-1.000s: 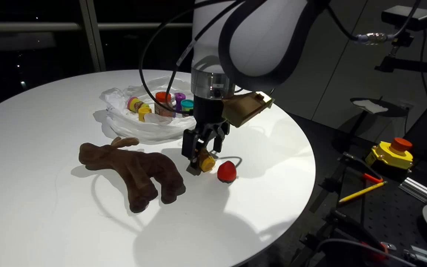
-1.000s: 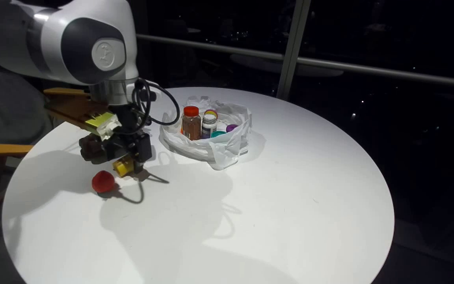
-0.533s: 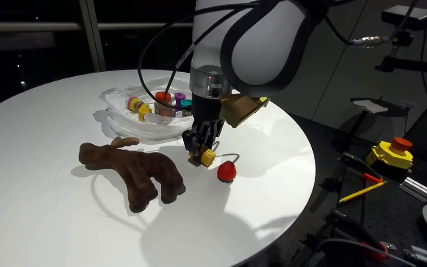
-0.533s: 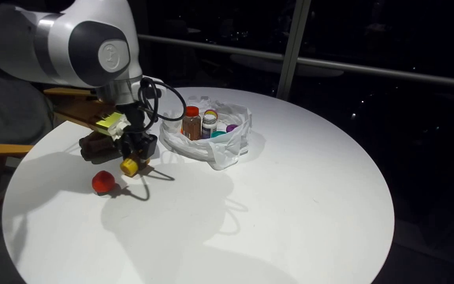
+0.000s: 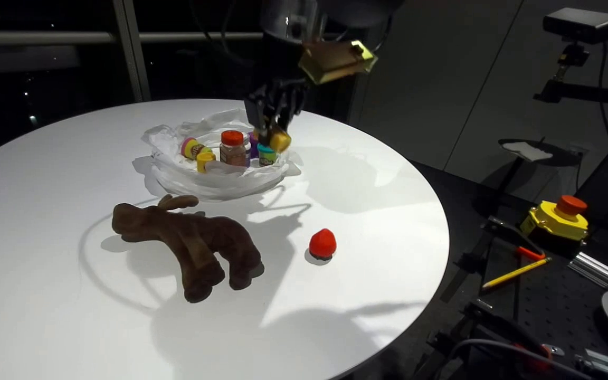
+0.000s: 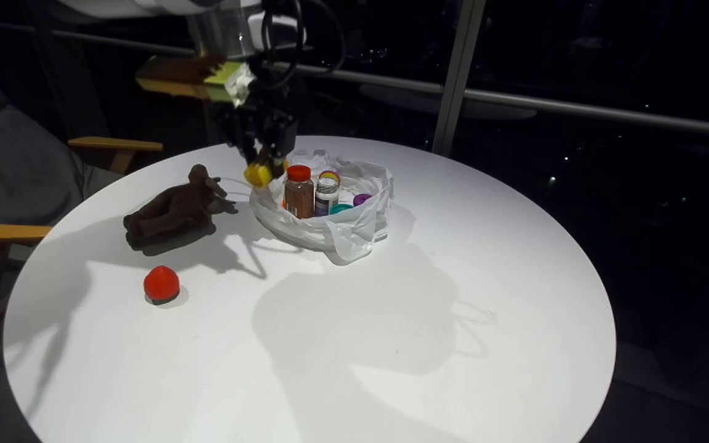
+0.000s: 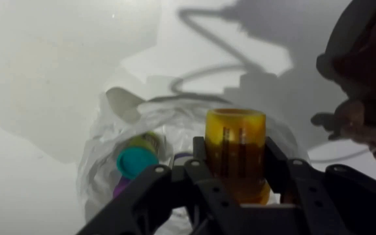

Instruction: Pick up the objects from the table and put them in the plastic bag.

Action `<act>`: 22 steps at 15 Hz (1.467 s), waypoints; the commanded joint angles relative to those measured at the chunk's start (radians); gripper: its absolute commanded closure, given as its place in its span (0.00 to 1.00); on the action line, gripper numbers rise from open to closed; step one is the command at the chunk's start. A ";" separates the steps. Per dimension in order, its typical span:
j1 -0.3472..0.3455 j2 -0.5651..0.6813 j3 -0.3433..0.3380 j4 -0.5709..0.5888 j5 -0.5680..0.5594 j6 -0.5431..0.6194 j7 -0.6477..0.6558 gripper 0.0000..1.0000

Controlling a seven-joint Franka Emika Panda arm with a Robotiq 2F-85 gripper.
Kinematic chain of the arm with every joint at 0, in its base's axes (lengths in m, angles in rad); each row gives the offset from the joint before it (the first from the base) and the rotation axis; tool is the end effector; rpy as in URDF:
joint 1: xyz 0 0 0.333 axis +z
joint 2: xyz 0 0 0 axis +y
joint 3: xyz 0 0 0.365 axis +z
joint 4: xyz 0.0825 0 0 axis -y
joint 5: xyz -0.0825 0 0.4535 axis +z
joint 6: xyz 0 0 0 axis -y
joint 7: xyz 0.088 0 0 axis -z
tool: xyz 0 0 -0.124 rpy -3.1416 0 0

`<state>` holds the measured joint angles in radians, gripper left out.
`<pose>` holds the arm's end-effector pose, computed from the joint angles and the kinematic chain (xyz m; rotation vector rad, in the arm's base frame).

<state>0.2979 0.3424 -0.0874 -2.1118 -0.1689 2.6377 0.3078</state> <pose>0.6455 0.1417 0.2457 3.0514 0.0778 0.3187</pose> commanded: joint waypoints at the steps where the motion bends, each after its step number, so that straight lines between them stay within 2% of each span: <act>1: -0.054 0.050 0.007 0.202 -0.013 0.037 0.028 0.82; 6: -0.094 0.286 0.014 0.438 0.039 0.147 0.037 0.81; 10: -0.073 0.469 0.002 0.562 0.089 0.222 0.049 0.82; 13: -0.051 0.556 -0.016 0.637 0.121 0.287 0.062 0.82; 16: -0.041 0.586 -0.024 0.663 0.140 0.315 0.050 0.80; 17: -0.038 0.587 -0.026 0.665 0.142 0.319 0.045 0.74; 18: -0.035 0.581 -0.028 0.660 0.138 0.316 0.036 0.38; 19: -0.028 0.576 -0.037 0.656 0.134 0.317 0.038 0.37; 20: -0.022 0.564 -0.045 0.646 0.128 0.320 0.035 0.31; 21: -0.016 0.557 -0.051 0.641 0.125 0.322 0.034 0.22; 22: 0.000 0.513 -0.067 0.574 0.119 0.352 0.037 0.14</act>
<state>0.2572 0.9119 -0.1101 -1.4748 -0.0528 2.9383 0.3530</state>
